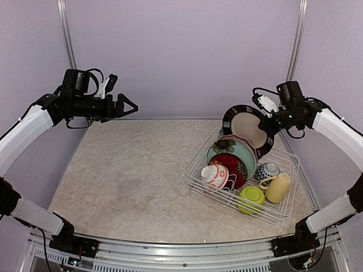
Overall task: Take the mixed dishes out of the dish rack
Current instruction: Place the plate at the center of the board, then grab the plate from the dish rack.
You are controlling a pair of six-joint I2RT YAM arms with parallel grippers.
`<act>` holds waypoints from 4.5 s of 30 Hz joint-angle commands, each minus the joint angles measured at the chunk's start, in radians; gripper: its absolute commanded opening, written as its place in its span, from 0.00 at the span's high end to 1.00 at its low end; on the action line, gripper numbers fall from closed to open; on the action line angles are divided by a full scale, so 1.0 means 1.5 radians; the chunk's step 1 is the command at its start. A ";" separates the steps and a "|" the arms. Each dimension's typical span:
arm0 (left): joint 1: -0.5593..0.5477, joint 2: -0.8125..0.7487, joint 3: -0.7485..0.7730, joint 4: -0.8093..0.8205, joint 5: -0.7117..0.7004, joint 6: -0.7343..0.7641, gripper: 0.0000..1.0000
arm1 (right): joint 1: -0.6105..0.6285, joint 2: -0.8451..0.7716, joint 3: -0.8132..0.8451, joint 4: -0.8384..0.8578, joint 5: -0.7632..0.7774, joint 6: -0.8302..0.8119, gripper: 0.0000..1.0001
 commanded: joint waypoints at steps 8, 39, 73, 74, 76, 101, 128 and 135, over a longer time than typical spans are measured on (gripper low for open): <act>0.009 0.003 -0.009 0.009 0.010 -0.002 0.01 | 0.007 -0.094 0.010 0.047 -0.029 0.073 1.00; 0.020 -0.033 -0.022 0.027 0.001 -0.012 0.01 | 0.007 -0.086 0.151 0.132 -0.075 0.369 1.00; 0.136 -0.077 -0.088 0.111 -0.024 -0.050 0.01 | 0.424 0.461 0.244 0.414 -0.349 0.616 1.00; 0.136 -0.069 -0.074 0.093 -0.021 -0.052 0.01 | 0.432 0.474 0.254 0.408 -0.352 0.609 1.00; 0.136 -0.065 -0.062 0.086 -0.007 -0.051 0.01 | 0.446 0.499 0.278 0.386 -0.353 0.593 1.00; 0.148 -0.108 -0.103 0.144 0.023 -0.066 0.01 | 0.487 0.617 0.366 0.164 -0.113 0.533 0.45; 0.161 -0.095 -0.117 0.168 0.047 -0.088 0.01 | 0.439 0.238 0.289 0.023 0.228 0.298 0.19; 0.159 -0.087 -0.118 0.170 0.056 -0.083 0.01 | 0.331 0.121 0.197 0.007 0.304 0.256 0.20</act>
